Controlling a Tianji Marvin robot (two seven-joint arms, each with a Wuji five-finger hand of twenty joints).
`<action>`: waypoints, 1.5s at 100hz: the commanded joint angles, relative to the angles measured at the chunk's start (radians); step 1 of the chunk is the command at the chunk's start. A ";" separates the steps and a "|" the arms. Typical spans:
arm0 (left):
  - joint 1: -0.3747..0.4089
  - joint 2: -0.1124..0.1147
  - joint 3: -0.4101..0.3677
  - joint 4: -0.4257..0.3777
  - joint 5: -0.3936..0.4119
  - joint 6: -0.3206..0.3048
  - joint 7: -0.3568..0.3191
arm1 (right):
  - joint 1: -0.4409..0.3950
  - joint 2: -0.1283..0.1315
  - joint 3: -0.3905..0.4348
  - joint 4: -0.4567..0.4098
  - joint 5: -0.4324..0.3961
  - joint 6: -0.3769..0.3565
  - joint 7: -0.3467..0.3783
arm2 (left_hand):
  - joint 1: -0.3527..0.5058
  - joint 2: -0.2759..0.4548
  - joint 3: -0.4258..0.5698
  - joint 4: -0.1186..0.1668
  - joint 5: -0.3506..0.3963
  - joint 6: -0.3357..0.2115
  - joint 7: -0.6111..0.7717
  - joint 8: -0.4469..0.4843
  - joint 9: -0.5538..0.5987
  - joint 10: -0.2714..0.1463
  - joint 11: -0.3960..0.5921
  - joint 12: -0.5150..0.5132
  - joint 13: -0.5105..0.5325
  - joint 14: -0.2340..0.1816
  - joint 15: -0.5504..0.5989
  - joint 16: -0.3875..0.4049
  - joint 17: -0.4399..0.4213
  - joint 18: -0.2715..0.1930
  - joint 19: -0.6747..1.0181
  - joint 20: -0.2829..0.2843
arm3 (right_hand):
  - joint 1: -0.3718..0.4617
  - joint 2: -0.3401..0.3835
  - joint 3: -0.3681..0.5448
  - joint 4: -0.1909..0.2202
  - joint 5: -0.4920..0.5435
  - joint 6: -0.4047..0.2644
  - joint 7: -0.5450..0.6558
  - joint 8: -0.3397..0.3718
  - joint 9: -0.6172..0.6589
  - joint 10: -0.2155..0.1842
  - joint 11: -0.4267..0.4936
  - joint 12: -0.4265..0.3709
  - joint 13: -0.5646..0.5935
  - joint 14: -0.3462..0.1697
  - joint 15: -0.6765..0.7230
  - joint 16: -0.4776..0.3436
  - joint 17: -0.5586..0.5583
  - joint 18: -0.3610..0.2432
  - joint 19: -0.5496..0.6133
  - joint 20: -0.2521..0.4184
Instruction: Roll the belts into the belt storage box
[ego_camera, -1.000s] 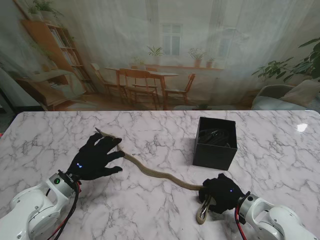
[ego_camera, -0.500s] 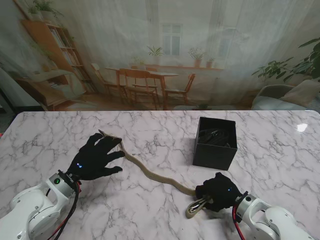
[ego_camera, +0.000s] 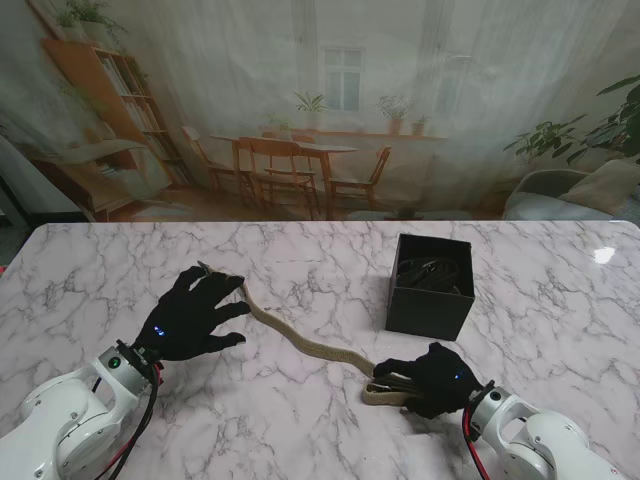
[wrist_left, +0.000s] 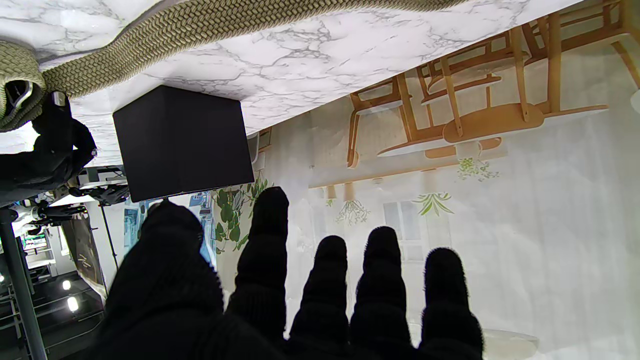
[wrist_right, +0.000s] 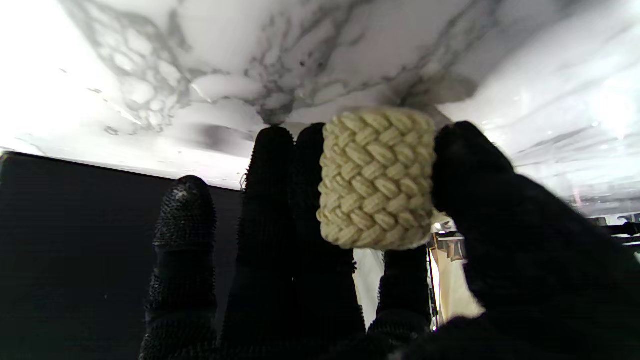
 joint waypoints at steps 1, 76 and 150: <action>0.000 -0.001 0.004 0.001 0.000 0.000 -0.011 | -0.001 -0.003 -0.008 0.019 -0.002 0.000 -0.007 | 0.004 0.050 -0.019 -0.007 -0.009 0.017 -0.003 0.011 -0.045 0.017 -0.016 -0.003 -0.019 0.010 0.007 0.006 -0.019 0.029 -0.033 -0.016 | 0.022 0.054 0.118 0.092 -0.087 -0.007 -0.001 -0.032 0.121 -0.105 0.071 -0.014 0.057 -0.062 0.048 0.016 0.018 0.004 0.026 0.016; 0.000 -0.001 0.003 0.001 -0.001 -0.002 -0.005 | -0.009 -0.017 -0.010 0.018 0.083 0.016 0.039 | 0.006 0.049 -0.019 -0.007 -0.010 0.017 -0.003 0.010 -0.040 0.015 -0.014 -0.002 -0.016 0.012 0.008 0.008 -0.020 0.029 -0.034 -0.017 | 0.202 0.358 0.033 0.143 0.133 -0.188 -0.020 -0.038 0.096 -0.038 0.168 0.061 0.133 0.012 0.118 0.034 -0.001 0.136 -0.023 0.006; -0.001 -0.002 0.004 0.001 -0.004 -0.004 -0.009 | -0.062 0.008 0.083 -0.135 0.055 -0.101 0.314 | 0.004 0.053 -0.019 -0.007 -0.010 0.018 -0.003 0.010 -0.039 0.015 -0.014 -0.001 -0.016 0.012 0.008 0.008 -0.020 0.029 -0.035 -0.017 | -0.281 0.188 0.070 0.209 0.262 0.392 -0.070 0.112 0.004 -0.102 -0.166 -0.103 -0.083 -0.085 -0.083 -0.060 -0.159 -0.081 -0.102 -0.042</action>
